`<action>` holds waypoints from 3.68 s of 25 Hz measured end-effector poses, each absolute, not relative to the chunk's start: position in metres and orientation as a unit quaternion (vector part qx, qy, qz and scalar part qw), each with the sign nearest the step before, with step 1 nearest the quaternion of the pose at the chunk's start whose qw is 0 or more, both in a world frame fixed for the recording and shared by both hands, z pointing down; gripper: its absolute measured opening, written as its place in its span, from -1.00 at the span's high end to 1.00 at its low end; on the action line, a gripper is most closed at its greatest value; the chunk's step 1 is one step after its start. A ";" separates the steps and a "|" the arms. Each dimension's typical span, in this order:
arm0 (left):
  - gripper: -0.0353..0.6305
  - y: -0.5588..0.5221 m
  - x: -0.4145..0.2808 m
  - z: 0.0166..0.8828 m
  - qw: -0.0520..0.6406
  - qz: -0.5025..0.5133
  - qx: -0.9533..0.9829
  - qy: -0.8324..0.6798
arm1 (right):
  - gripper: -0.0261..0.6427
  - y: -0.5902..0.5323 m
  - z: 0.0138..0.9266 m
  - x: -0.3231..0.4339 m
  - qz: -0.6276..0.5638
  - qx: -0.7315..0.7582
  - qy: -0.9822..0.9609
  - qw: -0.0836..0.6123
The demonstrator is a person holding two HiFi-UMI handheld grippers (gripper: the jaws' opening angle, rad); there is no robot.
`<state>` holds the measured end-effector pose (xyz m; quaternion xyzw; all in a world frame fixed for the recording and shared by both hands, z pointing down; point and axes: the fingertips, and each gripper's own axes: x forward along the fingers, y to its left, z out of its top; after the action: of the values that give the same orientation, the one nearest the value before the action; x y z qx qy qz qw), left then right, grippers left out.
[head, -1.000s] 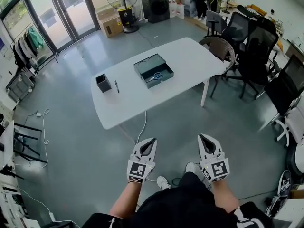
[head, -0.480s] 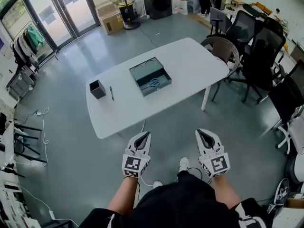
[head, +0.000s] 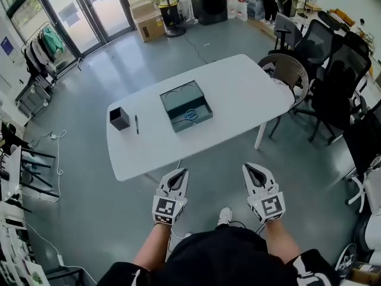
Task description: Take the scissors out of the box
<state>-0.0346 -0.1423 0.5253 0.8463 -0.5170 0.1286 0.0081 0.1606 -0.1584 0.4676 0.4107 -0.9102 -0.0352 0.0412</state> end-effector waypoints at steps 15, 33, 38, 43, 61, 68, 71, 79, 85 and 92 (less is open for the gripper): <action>0.87 -0.159 -0.011 0.539 0.028 0.134 0.828 -0.544 | 0.91 -0.190 0.493 0.166 -0.016 0.355 -0.933 0.055; 0.87 -0.283 -0.115 0.543 0.047 0.110 0.801 -0.587 | 0.91 -0.328 0.502 0.037 -0.037 0.280 -0.955 0.093; 0.87 -0.317 -0.144 0.554 0.073 0.104 0.801 -0.585 | 0.91 -0.382 0.508 0.006 -0.016 0.278 -0.956 0.097; 0.87 -0.347 -0.167 0.551 0.071 0.103 0.804 -0.581 | 0.91 -0.426 0.511 -0.017 -0.007 0.279 -0.954 0.110; 0.87 -0.437 -0.199 0.563 0.089 0.107 0.776 -0.615 | 0.90 -0.506 0.563 -0.064 0.057 0.158 -0.973 0.159; 0.87 -0.442 -0.211 0.578 0.108 0.115 0.751 -0.642 | 0.65 -0.522 0.591 -0.082 -0.019 0.081 -0.964 0.251; 0.87 -0.439 -0.220 0.583 0.118 0.114 0.740 -0.653 | 0.60 -0.527 0.606 -0.095 -0.070 0.036 -0.950 0.303; 0.87 -0.433 -0.237 0.587 0.141 0.101 0.710 -0.683 | 0.53 -0.525 0.677 -0.110 -0.149 -0.071 -0.885 0.434; 0.87 -0.423 -0.247 0.597 0.157 0.096 0.698 -0.692 | 0.51 -0.513 0.723 -0.121 -0.186 -0.133 -0.835 0.501; 0.87 -0.414 -0.257 0.602 0.162 0.096 0.687 -0.702 | 0.52 -0.504 0.757 -0.128 -0.179 -0.157 -0.792 0.562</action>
<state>-0.2573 -0.4140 0.6021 0.6872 -0.7017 0.0955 0.1618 -0.1284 -0.5039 0.7570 -0.1568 -0.7920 -0.1786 0.5623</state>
